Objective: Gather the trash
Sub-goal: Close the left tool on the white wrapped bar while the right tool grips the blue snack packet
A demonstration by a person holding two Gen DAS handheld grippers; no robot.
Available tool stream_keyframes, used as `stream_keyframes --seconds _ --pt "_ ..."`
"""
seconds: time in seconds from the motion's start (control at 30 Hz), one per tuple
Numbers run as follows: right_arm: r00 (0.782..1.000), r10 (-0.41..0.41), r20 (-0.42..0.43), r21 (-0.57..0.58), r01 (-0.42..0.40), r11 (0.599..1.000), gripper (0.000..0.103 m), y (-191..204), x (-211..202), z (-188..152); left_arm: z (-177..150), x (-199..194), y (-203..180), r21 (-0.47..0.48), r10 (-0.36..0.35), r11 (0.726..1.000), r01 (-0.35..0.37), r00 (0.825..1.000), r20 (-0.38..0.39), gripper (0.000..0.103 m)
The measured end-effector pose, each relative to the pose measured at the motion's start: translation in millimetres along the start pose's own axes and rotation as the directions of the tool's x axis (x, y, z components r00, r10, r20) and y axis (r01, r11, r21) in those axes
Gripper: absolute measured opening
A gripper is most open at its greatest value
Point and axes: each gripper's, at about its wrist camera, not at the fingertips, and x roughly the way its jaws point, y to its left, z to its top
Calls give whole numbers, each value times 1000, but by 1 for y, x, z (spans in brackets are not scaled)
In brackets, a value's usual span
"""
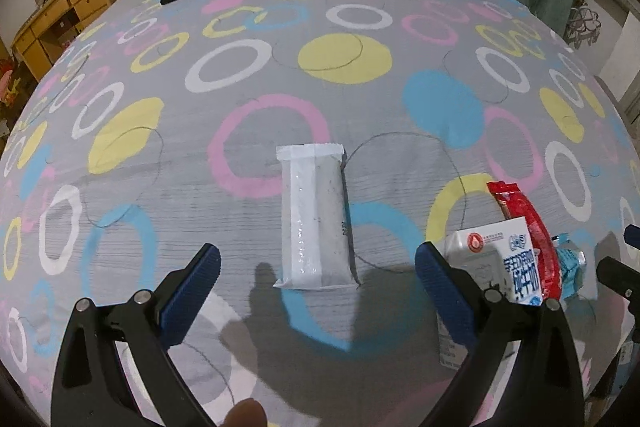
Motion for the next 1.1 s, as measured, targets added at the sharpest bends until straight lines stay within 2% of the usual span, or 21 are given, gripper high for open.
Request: stream_keyframes --seconds 0.17,0.47,0.53,0.6,0.73,0.83,0.93,0.97,1.0,1.03,1.1 --pt "999 -3 -39 14 3 1000 91 2 16 3 3 10 0 -6 3 1000 -3 1000 -18 95" --pt "997 0 -72 13 1 1000 90 5 33 7 10 27 2 -24 16 1000 -17 999 -43 95" --pt "997 -4 -83 8 4 1000 89 5 37 7 12 31 2 -25 25 999 -26 999 -48 95" --pt "995 -3 -97 9 4 1000 83 5 42 8 12 36 4 -30 29 999 -31 998 -56 95" --pt "993 -3 -115 18 6 1000 82 2 50 9 13 44 5 -41 22 999 -24 997 -67 95" --pt "992 5 -123 26 -1 1000 77 1 54 10 15 46 7 -44 18 999 -21 998 -63 95" --pt "990 2 -138 19 1 1000 63 3 60 11 15 48 8 -55 11 998 -15 998 -60 95" --pt "990 -6 -138 15 8 1000 54 3 61 12 16 48 7 -56 11 998 -14 998 -58 90" --pt "991 -14 -132 18 17 1000 41 3 61 13 16 46 7 -56 12 998 -14 999 -44 76" --pt "992 -14 -129 25 17 1000 34 2 61 14 17 43 6 -55 12 998 -14 999 -35 65" --pt "991 3 -133 35 1 999 31 0 60 15 18 39 6 -55 17 998 -18 999 -28 38"
